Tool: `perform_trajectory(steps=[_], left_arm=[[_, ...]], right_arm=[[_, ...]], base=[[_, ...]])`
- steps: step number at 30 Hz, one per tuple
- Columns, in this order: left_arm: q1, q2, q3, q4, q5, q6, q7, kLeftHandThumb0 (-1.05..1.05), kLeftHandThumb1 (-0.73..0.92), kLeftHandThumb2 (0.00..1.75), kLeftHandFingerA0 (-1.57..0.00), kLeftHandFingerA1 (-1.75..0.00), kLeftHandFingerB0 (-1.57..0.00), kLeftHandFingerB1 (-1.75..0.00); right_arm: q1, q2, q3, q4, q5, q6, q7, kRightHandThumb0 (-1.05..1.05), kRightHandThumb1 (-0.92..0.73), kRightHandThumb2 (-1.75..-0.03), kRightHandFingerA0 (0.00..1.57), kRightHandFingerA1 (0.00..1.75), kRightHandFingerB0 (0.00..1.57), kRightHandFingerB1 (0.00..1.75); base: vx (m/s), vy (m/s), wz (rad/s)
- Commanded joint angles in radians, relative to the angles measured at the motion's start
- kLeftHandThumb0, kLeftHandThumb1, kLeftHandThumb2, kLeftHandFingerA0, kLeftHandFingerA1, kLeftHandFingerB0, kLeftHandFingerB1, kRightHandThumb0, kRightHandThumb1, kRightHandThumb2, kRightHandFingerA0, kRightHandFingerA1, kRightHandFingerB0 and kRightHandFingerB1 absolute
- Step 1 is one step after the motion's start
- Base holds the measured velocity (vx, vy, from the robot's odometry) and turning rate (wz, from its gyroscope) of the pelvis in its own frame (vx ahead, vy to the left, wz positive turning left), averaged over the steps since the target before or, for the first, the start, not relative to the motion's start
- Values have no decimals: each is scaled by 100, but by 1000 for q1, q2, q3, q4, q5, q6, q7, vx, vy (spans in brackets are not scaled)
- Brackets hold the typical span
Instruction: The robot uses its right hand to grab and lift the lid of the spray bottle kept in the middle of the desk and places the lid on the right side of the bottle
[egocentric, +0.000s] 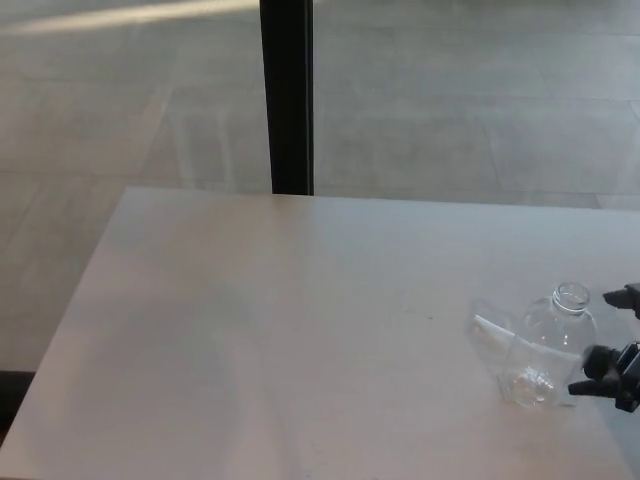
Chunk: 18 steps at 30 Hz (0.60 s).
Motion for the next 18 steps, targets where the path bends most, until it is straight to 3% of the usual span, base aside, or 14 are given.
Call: perform_trajectory(steps=[1,2,3,4,5,6,7,9,10,12,13,14,18], left_arm=[[-8,5,-3,30,16,-4,17,-62,74,62,-57,-53,-46,-38],[-9,5,-3,32,16,-5,16,-62,74,62,-57,-53,-46,-38],[-14,9,-3,56,13,-33,-3,-62,75,62,-54,-53,-43,-39],[-17,10,-4,64,15,-40,-6,-62,74,62,-55,-51,-43,-38],[-18,11,-6,64,20,-33,3,-62,74,62,-55,-51,-43,-38],[-20,12,-6,68,20,-36,3,-63,74,62,-54,-50,-42,-37],[-19,11,-6,66,23,-39,6,-62,74,62,-56,-52,-44,-38],[-16,8,-10,56,27,-39,12,-62,74,62,-56,-52,-44,-38],[5,1,-4,17,8,-30,-4,-64,74,62,-55,-57,-47,-40],[10,0,-3,9,6,-28,-6,-64,74,62,-55,-57,-47,-40],[12,-5,1,1,2,-21,0,-67,59,98,-52,-65,-41,-54],[11,-4,0,1,4,-15,5,-62,74,62,-55,-54,-45,-39],[-15,10,0,60,16,-31,6,-62,74,62,-57,-53,-46,-39]], right_arm=[[22,-47,5,-44,-52,140,89,-80,-47,-81,0,12,14,33],[22,-49,7,-48,-54,147,93,-80,-47,-81,0,12,14,33],[25,-71,3,-65,-50,154,133,-88,-51,-86,0,7,6,11],[31,-92,-4,-84,-49,169,168,-89,-47,-91,0,16,4,0],[37,-108,-11,-104,-49,187,195,-89,-47,-91,0,16,4,0],[39,-112,-17,-112,-39,196,209,-93,-50,-73,0,0,0,10],[44,-129,-34,-133,-13,214,252,-97,-56,-58,0,0,0,4],[52,-153,-50,-155,5,227,292,-97,-56,-58,0,0,0,4],[50,-210,-104,-172,115,231,428,-97,-55,-57,0,0,0,2],[55,-217,-115,-179,129,234,448,-97,-55,-57,0,0,0,2],[52,-262,-154,-187,198,270,560,-98,-45,-83,0,0,0,1],[53,-299,-174,-171,232,257,602,-98,-57,-57,0,0,0,0],[111,-414,-309,-74,378,161,679,-98,-56,-58,0,0,0,0]], base=[[0,0,0],[0,0,0],[0,0,0],[0,0,0],[0,0,0],[0,0,0],[0,0,0],[0,0,0],[0,0,0],[0,0,0],[0,0,0],[0,0,0],[0,0,0]])
